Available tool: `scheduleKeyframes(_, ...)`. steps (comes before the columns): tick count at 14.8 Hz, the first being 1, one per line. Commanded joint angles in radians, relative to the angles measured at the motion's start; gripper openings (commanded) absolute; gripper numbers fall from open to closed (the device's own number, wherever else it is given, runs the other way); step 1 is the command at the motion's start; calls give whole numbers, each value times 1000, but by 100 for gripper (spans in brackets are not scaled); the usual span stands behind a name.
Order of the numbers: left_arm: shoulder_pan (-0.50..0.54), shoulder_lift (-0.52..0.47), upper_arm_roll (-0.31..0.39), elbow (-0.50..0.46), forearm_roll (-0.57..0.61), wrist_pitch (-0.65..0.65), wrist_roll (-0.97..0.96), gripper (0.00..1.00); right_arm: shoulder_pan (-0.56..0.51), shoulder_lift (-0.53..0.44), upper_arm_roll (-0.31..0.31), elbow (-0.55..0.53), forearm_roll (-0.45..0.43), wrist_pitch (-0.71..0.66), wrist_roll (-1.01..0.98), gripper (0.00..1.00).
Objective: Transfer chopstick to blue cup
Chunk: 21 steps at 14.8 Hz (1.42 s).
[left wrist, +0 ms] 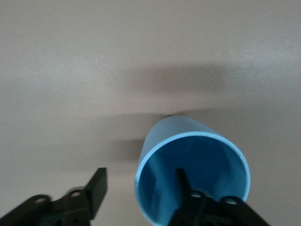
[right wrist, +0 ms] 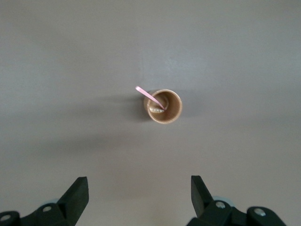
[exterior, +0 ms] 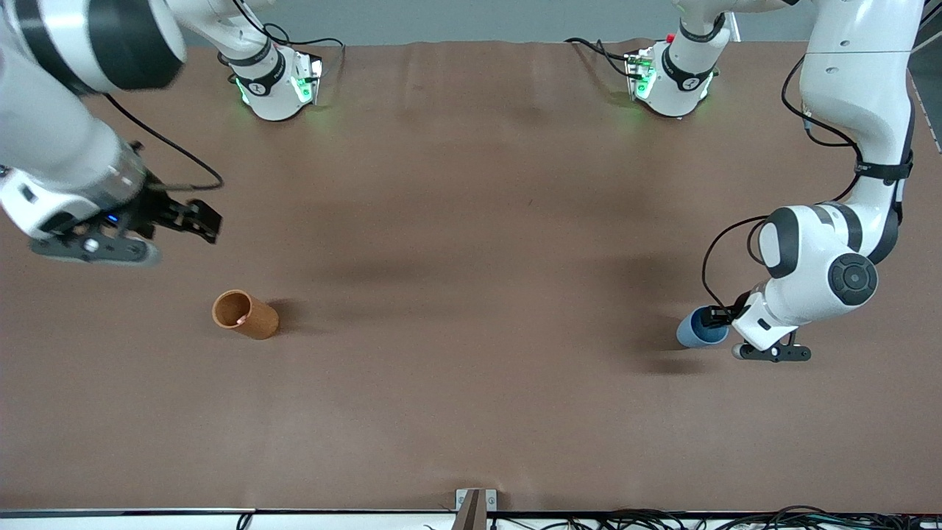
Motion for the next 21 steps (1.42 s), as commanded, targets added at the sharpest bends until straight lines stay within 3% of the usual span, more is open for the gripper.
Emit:
scheduleKeyframes(1, -5, 3, 2, -2, -8, 21, 15, 0, 4, 24, -4, -68, -27, 92, 38, 93)
scheduleKeyframes(3, -5, 0, 4, 1, -5, 16, 33, 0, 5, 53, -4, -100, -64, 162, 61, 89)
scheduleKeyframes(6, -28, -28, 1, 32, -6, -31, -2, 0, 2, 128, -5, -97, -96, 225, 66, 75)
scheduleKeyframes(8, -74, -48, -21, 71, 0, -116, -158, 0, 10, 164, -7, -96, -103, 251, 80, 68)
scheduleKeyframes(11, -91, -62, -157, 93, 38, -128, -443, 0, -1, 198, -5, -96, -190, 278, 112, 59)
scheduleKeyframes(16, -102, -8, -408, 139, 129, -128, -899, 0, -4, 241, -5, -90, -190, 308, 123, 52)
scheduleKeyframes(18, -169, 73, -447, 231, 213, -130, -1070, 0, -8, 256, -5, -87, -187, 315, 127, 50)
scheduleKeyframes(21, -266, 139, -453, 271, 270, -128, -1240, 0, -4, 268, -5, -87, -184, 331, 127, 48)
